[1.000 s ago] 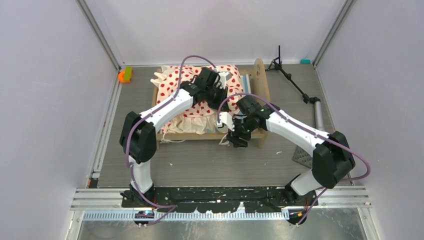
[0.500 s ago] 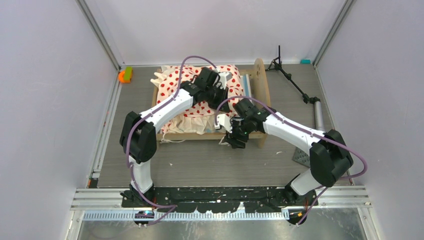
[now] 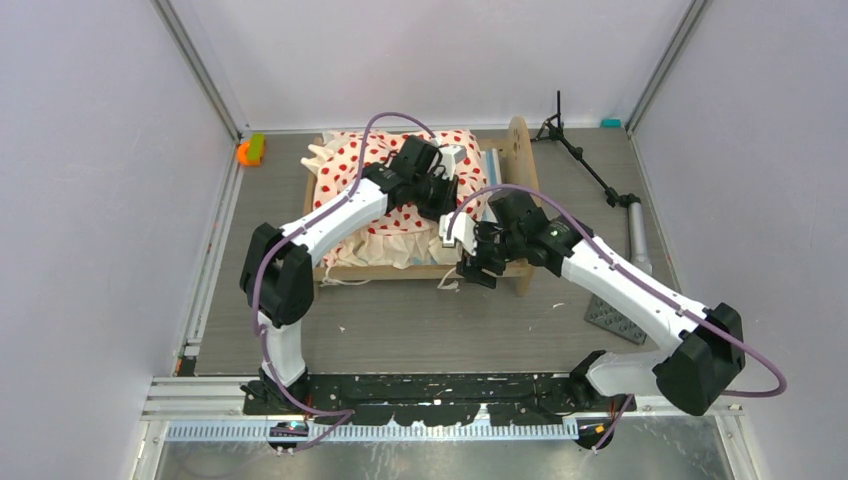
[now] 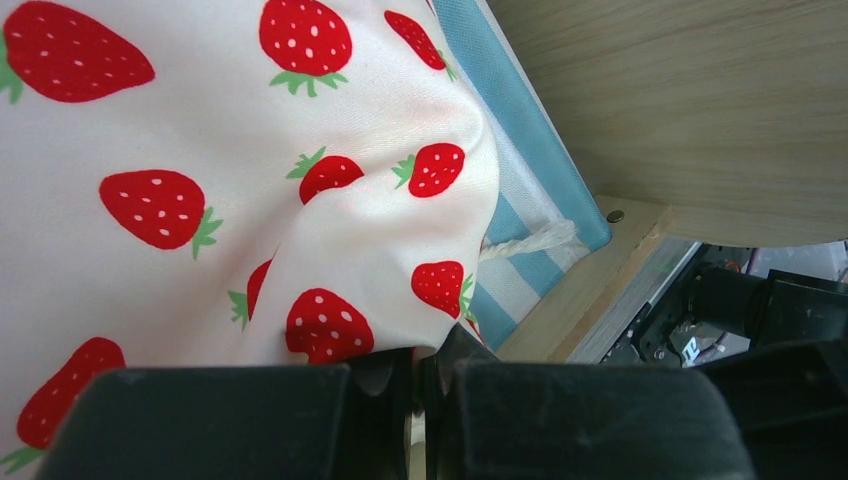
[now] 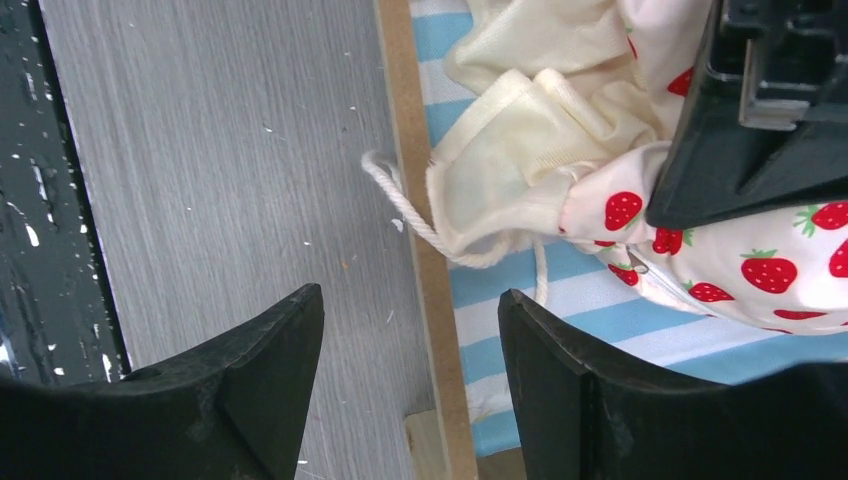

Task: Set up the pet bed
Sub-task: Cross the ropes on the bed frame.

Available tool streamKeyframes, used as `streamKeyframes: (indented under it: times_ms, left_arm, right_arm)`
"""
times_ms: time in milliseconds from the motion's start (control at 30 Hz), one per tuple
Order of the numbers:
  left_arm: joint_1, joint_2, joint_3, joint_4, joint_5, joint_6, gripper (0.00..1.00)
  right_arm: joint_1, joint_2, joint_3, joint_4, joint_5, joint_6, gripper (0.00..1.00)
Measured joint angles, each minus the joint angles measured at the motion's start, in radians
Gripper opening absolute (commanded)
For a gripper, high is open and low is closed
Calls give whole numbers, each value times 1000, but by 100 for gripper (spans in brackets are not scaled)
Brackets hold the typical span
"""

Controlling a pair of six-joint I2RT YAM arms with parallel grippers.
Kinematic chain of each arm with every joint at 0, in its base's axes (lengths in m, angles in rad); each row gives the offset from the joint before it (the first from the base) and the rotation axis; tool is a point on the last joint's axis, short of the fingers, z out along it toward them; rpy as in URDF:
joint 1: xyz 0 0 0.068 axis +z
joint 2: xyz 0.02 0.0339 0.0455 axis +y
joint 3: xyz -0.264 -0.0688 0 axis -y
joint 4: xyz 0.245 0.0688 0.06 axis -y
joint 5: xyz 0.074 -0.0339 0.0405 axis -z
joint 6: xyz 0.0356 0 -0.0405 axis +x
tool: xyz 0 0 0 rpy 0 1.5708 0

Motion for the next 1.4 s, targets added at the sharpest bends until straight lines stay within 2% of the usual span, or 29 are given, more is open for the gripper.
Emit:
streamKeyframes:
  times_ms: [433,667,867,1167,1400]
  left_arm:
    - [0,0,0,-1,0,4,0]
    - [0,0,0,-3,0,15,0]
    - [0,4,0,-3,0,15,0]
    - [0,18,0,-3,0,15,0]
    - [0,18,0,-4,0,15,0]
  right_arm:
    - [-62,190,25,-54,-13,-46,70]
    - [-62,193,25,-71,-16,-56,69]
    - [-63,188,25,-123,-79,-78,68]
    - [-64,78,44,-105,-66,-76,71]
    - [-79,175,96,-117,-6,-114,70]
